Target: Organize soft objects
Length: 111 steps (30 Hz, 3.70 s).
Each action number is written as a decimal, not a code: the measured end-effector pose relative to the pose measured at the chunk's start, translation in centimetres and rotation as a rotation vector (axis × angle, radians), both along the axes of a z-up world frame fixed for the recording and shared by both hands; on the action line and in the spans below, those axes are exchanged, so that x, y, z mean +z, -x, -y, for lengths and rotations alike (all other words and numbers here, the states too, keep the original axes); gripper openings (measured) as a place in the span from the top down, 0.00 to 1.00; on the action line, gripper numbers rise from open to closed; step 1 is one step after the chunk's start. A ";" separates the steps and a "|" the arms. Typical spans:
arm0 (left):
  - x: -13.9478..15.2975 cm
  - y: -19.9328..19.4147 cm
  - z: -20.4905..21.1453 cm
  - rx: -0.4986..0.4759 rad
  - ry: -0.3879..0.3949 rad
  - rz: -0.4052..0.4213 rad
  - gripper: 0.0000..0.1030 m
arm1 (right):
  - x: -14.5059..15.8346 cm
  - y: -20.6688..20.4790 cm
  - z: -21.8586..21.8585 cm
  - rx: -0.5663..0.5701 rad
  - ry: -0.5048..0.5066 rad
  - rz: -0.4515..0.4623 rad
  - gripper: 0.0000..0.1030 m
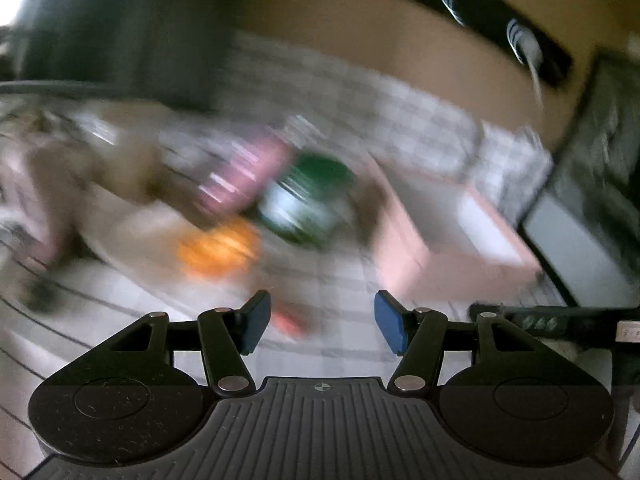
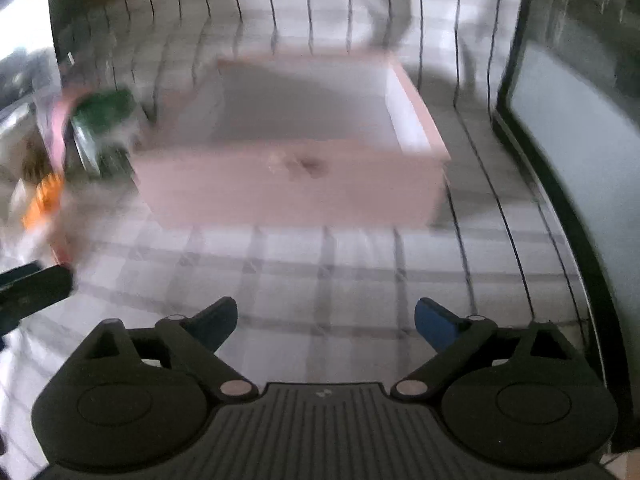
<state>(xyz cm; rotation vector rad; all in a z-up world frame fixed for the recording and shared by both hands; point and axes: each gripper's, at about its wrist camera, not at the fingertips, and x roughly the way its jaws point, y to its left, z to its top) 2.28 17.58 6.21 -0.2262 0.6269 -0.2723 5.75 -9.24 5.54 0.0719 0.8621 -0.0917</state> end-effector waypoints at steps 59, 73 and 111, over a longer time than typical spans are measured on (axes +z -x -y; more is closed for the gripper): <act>-3.1 -7.9 -22.6 0.146 -0.029 -0.240 0.57 | 4.0 -4.3 -28.4 0.837 0.124 0.050 0.32; -4.4 -7.1 -24.8 0.145 0.178 -0.251 0.81 | 2.1 -6.8 -35.3 1.074 0.238 0.219 0.39; 15.2 -9.8 -19.4 -0.052 -0.150 0.073 0.88 | 21.4 -6.3 -18.2 0.490 -0.171 0.420 0.85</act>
